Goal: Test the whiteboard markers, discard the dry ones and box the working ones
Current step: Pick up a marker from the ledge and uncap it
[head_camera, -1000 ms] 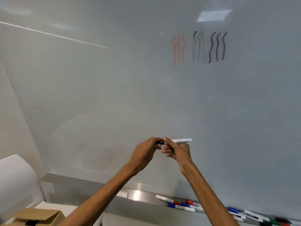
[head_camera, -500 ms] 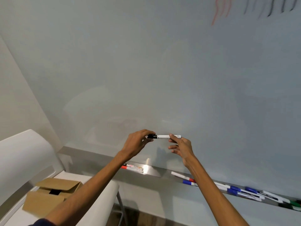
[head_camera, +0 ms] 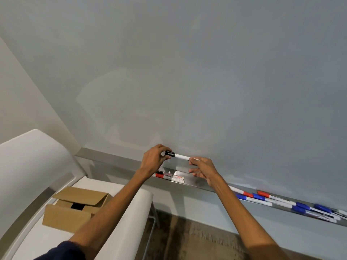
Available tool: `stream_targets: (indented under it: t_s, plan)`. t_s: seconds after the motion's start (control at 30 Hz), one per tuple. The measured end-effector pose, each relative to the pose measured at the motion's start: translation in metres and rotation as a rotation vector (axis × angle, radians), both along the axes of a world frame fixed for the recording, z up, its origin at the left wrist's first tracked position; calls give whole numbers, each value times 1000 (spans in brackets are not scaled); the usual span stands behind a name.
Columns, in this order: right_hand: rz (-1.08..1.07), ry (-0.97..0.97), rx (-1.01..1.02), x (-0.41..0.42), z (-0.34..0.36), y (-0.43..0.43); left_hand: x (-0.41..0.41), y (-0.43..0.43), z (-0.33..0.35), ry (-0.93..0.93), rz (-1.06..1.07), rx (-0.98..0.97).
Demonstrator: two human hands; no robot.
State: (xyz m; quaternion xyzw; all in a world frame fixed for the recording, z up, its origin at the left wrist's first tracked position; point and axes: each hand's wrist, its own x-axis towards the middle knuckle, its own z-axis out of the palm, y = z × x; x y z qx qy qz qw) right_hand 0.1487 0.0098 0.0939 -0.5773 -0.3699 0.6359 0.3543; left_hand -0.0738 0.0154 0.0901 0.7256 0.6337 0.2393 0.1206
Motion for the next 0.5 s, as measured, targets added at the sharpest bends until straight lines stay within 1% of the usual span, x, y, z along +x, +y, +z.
stream_targets:
  t_s: [0.1, 0.2, 0.3, 0.37, 0.5]
  plan:
    - [-33, -50, -49, -18, -28, 3, -16, 1, -27, -11, 37, -57]
    - [-165, -101, -68, -37, -55, 3, -24, 3, -49, -24, 57, -124]
    - [-305, -146, -43, -53, -74, 1, -28, 7, -65, -129, 118, -178]
    - [-330, -214, -32, -59, -85, -2, -28, 7, -76, -198, 151, -187]
    - [-368, -363, -11, -65, -101, -5, -26, 7, -95, -276, 210, -173]
